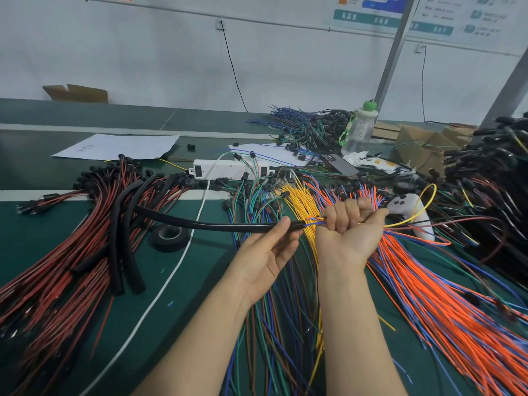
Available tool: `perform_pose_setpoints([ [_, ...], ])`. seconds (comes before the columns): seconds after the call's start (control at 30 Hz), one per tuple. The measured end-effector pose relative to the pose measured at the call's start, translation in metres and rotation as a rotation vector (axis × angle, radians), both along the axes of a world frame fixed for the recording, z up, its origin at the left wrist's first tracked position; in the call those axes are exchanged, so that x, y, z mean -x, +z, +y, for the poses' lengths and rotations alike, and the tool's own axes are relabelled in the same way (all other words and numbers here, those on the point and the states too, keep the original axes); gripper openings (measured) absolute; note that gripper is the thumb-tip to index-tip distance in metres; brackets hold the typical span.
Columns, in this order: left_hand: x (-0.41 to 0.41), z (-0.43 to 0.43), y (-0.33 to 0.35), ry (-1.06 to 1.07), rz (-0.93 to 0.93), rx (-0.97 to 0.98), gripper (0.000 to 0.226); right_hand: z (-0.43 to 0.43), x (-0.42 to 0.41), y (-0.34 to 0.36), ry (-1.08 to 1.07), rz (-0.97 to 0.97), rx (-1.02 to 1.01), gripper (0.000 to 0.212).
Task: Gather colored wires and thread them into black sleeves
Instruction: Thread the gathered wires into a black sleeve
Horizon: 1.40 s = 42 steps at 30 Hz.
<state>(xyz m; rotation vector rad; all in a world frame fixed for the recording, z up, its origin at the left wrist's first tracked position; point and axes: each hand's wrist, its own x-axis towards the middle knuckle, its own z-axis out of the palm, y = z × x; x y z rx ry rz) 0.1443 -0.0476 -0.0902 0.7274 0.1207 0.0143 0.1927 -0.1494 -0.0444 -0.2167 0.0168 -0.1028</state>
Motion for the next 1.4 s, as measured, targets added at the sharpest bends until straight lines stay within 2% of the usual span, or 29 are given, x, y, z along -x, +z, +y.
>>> perform_pose_setpoints([
  [0.2,-0.002,0.002,0.0,0.028,-0.026,0.029,0.017,0.001,0.0,-0.001,0.008,-0.048,0.056,0.053],
  [0.53,-0.001,-0.003,0.0,0.033,-0.064,-0.02,0.027,0.004,0.002,0.001,0.012,-0.085,0.13,0.052],
  [0.77,-0.002,-0.003,0.001,0.066,-0.061,0.086,0.023,0.007,0.001,-0.001,0.036,-0.105,0.133,0.052],
  [0.97,-0.001,-0.007,0.003,0.061,-0.116,-0.056,0.018,0.01,0.001,-0.001,0.063,-0.076,0.177,0.051],
  [1.17,0.0,-0.008,0.005,0.075,-0.122,-0.064,0.007,0.012,0.002,-0.001,0.062,-0.077,0.216,0.049],
  [1.23,0.0,-0.007,0.005,0.108,-0.144,-0.1,0.007,0.017,0.0,-0.003,0.065,-0.055,0.32,0.053],
  [1.3,-0.001,-0.008,0.007,0.141,-0.181,-0.137,0.006,0.024,0.001,-0.008,0.09,-0.044,0.59,0.06],
  [1.37,-0.001,-0.006,0.008,0.165,-0.218,-0.184,0.013,0.033,0.005,-0.015,0.221,-0.069,0.873,0.065],
  [1.4,-0.001,-0.004,0.01,0.19,-0.217,-0.218,0.012,0.037,0.008,-0.018,0.309,-0.089,0.945,0.064],
])
